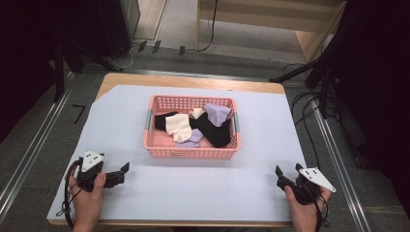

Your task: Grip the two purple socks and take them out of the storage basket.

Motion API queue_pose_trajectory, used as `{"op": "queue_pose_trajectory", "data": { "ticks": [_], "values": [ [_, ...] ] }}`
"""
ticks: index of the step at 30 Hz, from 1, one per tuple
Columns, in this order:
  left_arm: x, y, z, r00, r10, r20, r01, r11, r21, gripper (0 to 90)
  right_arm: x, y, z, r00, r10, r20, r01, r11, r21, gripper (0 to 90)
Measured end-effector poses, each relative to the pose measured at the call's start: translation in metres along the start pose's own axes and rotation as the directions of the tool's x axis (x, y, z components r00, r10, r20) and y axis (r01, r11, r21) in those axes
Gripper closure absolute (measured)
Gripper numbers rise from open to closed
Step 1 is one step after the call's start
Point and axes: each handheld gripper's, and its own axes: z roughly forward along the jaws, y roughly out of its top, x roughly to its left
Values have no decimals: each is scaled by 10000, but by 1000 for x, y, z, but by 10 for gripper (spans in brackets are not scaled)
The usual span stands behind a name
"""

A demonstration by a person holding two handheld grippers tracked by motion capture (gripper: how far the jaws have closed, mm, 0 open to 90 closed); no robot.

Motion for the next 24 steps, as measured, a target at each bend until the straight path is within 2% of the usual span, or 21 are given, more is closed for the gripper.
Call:
{"op": "queue_pose_trajectory", "data": {
  "ticks": [2,4,7,12,14,17,24],
  "values": [
    [0,0,0,10000,3,-17,-3,10000,-5,55,2,1,0,9999,-137,-2,137,9999,75,217],
    [0,0,0,10000,28,4,-28,10000,10,55,4,4,-1,10000,-64,-34,64,10000,31,221],
    [0,0,0,10000,95,-29,-96,9999,-42,61,9,10,-4,9998,-19,-218,15,9999,-149,226],
    [-2,-1,-2,9998,191,-10,-191,9997,-120,67,18,25,-1,9981,-227,-577,215,9996,-200,217],
    [-2,-1,-1,9999,153,-20,-153,9998,-156,67,24,33,-1,9967,-208,-787,188,9995,-270,216],
    [-1,-1,-1,9999,114,-37,-114,9999,-106,66,34,43,3,9915,-446,-1225,419,9988,-241,209],
    [-1,-1,-1,9999,115,-50,-115,9999,-125,66,62,70,13,9833,-614,-1715,567,9979,-322,206]
  ]
}}
